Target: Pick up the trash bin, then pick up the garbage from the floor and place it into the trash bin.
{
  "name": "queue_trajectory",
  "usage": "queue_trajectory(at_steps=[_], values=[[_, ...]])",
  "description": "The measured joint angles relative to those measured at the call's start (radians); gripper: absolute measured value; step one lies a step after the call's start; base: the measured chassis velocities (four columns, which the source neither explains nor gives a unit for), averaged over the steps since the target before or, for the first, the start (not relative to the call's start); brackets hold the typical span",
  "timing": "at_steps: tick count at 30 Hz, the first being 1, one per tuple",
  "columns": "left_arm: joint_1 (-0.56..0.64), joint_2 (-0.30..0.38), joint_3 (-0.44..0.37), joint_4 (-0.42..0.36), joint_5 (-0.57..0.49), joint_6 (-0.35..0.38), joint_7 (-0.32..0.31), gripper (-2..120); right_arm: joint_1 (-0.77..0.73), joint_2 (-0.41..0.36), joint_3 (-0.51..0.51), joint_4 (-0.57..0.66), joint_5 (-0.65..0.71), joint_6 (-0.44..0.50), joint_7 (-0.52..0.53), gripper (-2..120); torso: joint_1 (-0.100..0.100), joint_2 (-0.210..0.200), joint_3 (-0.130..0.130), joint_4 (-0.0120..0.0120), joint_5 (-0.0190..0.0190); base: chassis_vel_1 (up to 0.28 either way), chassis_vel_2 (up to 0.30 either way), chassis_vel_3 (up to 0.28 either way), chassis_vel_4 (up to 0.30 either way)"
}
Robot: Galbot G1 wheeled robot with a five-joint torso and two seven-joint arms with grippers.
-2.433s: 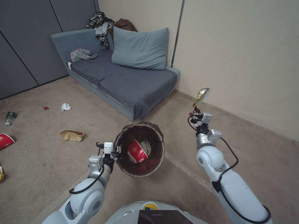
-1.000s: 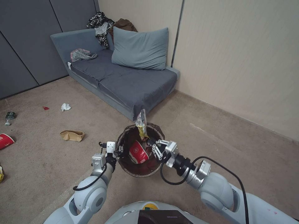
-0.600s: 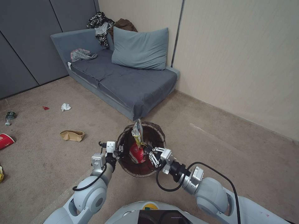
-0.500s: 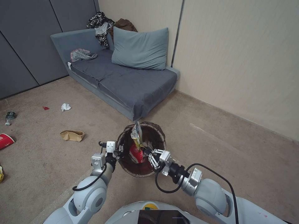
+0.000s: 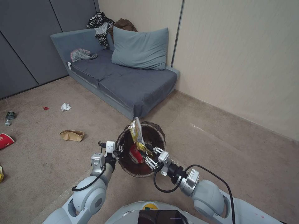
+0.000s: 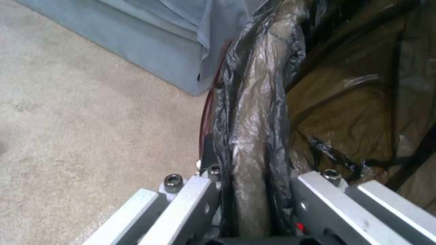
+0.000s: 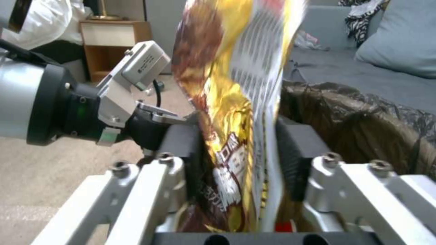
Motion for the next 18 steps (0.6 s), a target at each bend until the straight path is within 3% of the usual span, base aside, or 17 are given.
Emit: queue_trajectory(at_steps=[5, 7, 9, 12, 18], values=[[0.0, -0.001, -0.001, 0.0, 0.0, 0.0, 0.0, 2, -0.002, 0.001, 0.001, 0.002, 0.0, -0.002, 0.005, 53, 0.0, 0.0, 0.0, 0.0, 0.0, 0.0, 0.0, 0.0, 0.0], [0.001, -0.003, -0.002, -0.001, 0.0, 0.0, 0.0, 2, -0.007, -0.003, 0.006, 0.009, 0.0, -0.002, 0.008, 66, 0.0, 0.0, 0.0, 0.0, 0.0, 0.0, 0.0, 0.0, 0.0], [0.001, -0.004, -0.002, -0.001, 0.0, 0.0, 0.0, 2, -0.009, -0.005, 0.008, 0.011, 0.0, -0.002, 0.009, 68, 0.0, 0.0, 0.0, 0.0, 0.0, 0.0, 0.0, 0.0, 0.0], [0.001, -0.005, -0.003, -0.001, 0.0, 0.0, 0.0, 2, -0.02, -0.013, 0.02, 0.025, 0.0, -0.002, 0.011, 84, 0.0, 0.0, 0.0, 0.0, 0.0, 0.0, 0.0, 0.0, 0.0], [0.001, -0.007, -0.004, 0.0, -0.001, 0.0, 0.0, 2, -0.036, -0.024, 0.047, 0.056, 0.003, -0.002, 0.013, 99, 0.0, 0.0, 0.0, 0.0, 0.0, 0.0, 0.0, 0.0, 0.0]])
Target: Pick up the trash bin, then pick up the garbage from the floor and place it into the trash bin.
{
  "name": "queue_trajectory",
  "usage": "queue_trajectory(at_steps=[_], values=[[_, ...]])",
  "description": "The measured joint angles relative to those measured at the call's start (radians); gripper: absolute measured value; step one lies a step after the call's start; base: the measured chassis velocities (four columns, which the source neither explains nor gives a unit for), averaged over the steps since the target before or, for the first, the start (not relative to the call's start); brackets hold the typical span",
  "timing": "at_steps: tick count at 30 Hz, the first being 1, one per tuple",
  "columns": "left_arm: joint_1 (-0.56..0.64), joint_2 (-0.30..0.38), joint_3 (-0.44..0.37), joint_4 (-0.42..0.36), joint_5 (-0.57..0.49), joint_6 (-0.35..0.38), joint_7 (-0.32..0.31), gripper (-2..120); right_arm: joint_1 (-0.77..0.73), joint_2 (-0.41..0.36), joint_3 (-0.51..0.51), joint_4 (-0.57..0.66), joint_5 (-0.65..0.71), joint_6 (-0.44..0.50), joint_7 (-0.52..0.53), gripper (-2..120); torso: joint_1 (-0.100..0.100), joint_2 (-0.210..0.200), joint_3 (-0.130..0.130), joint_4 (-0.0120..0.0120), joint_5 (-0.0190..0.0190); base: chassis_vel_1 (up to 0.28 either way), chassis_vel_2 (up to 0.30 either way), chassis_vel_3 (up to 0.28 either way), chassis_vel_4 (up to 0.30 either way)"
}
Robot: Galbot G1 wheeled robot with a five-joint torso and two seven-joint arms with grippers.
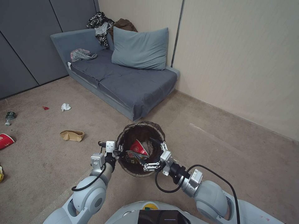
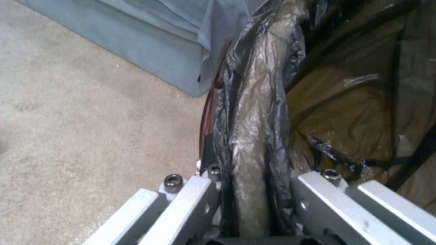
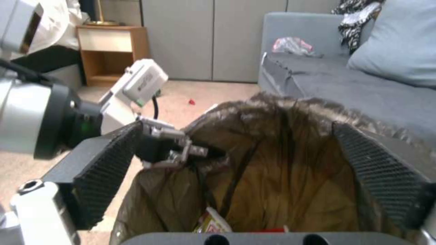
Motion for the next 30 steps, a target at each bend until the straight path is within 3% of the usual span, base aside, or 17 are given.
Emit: queue_trajectory(at_steps=[7, 14, 21, 23, 30], values=[[0.0, -0.004, 0.0, 0.007, 0.0, -0.001, 0.0, 2, -0.008, -0.007, 0.048, 0.05, 0.025, 0.0, 0.003, 100, 0.0, 0.0, 0.0, 0.0, 0.0, 0.0, 0.0, 0.0, 0.0], [0.0, -0.01, 0.0, 0.011, 0.003, -0.002, 0.001, 2, -0.027, 0.001, 0.173, 0.149, 0.09, -0.001, 0.032, 100, 0.0, 0.0, 0.0, -0.0001, -0.0001, 0.0, 0.0, 0.0, 0.0], [0.007, -0.014, -0.005, 0.016, 0.022, -0.015, 0.004, 2, 0.002, 0.083, 0.368, 0.176, 0.17, -0.062, 0.171, 100, 0.0, 0.0, 0.0, 0.0, -0.0001, 0.0, 0.0, 0.0, 0.0], [0.008, -0.015, -0.005, 0.016, 0.023, -0.016, 0.004, 2, 0.001, 0.087, 0.376, 0.174, 0.17, -0.066, 0.179, 100, 0.0, 0.0, 0.0, 0.0, -0.0001, 0.0, 0.0, 0.0, 0.0], [0.016, -0.017, -0.017, 0.017, 0.036, -0.03, 0.005, 2, -0.066, 0.188, 0.548, 0.091, 0.13, -0.149, 0.337, 100, 0.0, 0.0, 0.0, 0.0001, 0.0, 0.0, 0.0, 0.0, 0.0]])
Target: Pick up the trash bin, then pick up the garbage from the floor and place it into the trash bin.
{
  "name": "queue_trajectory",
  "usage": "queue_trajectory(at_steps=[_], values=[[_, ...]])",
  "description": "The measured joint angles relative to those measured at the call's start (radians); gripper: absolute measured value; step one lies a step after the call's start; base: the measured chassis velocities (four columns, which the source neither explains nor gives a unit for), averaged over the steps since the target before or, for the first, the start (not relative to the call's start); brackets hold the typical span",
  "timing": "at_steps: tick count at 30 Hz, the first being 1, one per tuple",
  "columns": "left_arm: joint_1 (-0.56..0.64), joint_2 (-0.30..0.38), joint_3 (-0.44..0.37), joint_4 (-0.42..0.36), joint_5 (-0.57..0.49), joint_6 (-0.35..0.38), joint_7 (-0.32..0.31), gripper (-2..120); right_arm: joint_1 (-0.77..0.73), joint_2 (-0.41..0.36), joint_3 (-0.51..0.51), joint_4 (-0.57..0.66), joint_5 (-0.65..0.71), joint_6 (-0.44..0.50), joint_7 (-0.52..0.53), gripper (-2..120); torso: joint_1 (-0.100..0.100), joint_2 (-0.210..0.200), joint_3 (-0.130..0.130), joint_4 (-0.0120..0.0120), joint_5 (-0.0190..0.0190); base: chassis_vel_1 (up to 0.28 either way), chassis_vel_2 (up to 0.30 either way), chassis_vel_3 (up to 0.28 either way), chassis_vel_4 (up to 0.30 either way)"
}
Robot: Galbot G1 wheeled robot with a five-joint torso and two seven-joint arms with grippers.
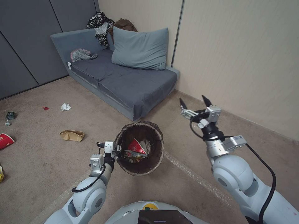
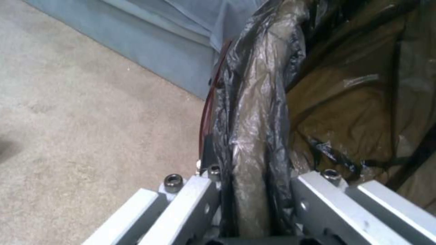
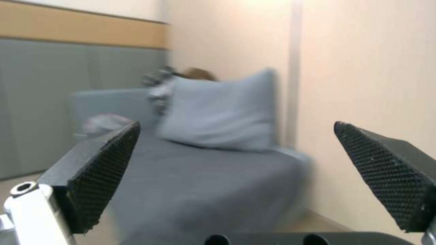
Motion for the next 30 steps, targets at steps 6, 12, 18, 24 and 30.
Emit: queue_trajectory(at_steps=[6, 12, 18, 24, 30], values=[[0.0, 0.003, -0.009, 0.0, 0.001, -0.012, -0.001, 2, -0.071, 0.042, 0.083, -0.047, -0.044, -0.01, 0.014, 100, 0.0, 0.0, 0.0, -0.0002, 0.0001, 0.0, 0.0, 0.0, 0.0], [-0.001, 0.003, -0.011, 0.006, 0.007, -0.022, -0.004, 2, -0.147, 0.077, 0.112, -0.088, -0.107, -0.001, 0.017, 100, 0.0, 0.0, 0.0, -0.0001, 0.0, 0.0, 0.0, 0.0, 0.0], [0.002, 0.003, -0.012, 0.006, 0.015, -0.026, -0.005, 2, -0.204, 0.111, 0.115, -0.113, -0.163, 0.022, 0.012, 100, 0.0, 0.0, 0.0, -0.0001, 0.0, 0.0, 0.0, 0.0, 0.0], [0.012, 0.005, -0.018, -0.002, 0.019, -0.029, -0.009, 2, -0.257, 0.169, 0.089, -0.125, -0.236, 0.047, 0.003, 100, 0.0, 0.0, 0.0, -0.0002, -0.0001, 0.0, 0.0, 0.0, 0.0], [0.016, 0.003, -0.017, -0.005, 0.018, -0.031, -0.014, 2, -0.255, 0.194, 0.066, -0.123, -0.255, 0.049, 0.002, 100, 0.0, 0.0, 0.0, 0.0, -0.0002, 0.0, 0.0, 0.0, 0.0]])
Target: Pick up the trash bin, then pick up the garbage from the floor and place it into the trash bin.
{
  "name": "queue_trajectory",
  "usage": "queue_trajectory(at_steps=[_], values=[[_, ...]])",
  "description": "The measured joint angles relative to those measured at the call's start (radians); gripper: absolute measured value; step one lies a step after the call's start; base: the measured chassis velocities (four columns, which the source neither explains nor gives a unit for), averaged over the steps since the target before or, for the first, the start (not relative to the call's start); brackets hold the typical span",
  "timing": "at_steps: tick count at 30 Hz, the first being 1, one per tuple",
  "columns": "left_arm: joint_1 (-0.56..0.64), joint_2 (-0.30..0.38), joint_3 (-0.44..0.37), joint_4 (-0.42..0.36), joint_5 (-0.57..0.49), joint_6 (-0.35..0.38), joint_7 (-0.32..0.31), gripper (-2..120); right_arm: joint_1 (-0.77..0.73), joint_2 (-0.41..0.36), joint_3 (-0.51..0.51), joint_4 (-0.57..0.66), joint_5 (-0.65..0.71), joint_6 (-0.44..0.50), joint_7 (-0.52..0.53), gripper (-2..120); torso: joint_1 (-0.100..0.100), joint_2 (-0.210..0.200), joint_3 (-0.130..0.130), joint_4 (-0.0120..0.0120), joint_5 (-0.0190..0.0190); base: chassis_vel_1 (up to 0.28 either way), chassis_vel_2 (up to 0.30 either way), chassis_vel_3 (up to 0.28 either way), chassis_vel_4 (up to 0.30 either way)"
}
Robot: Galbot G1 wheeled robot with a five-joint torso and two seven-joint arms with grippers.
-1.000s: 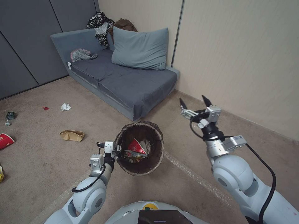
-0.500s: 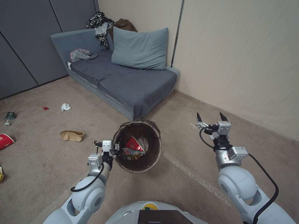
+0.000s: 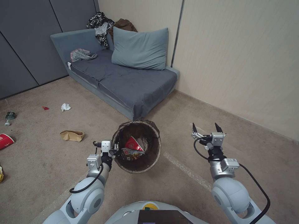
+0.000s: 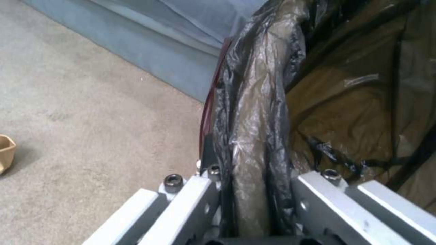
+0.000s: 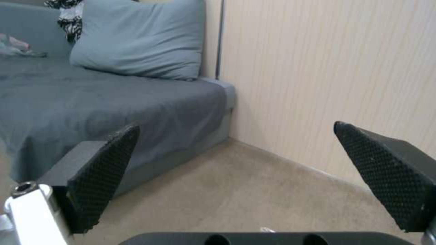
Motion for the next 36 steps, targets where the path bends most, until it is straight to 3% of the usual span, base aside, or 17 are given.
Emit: queue_trajectory(at_steps=[36], values=[[0.008, -0.021, -0.008, -0.004, 0.005, -0.003, 0.003, 2, 0.031, 0.014, -0.052, -0.011, -0.022, -0.005, 0.007, 100, 0.0, 0.0, 0.0, 0.0, 0.0002, 0.011, 0.011, 0.012, 0.015]])
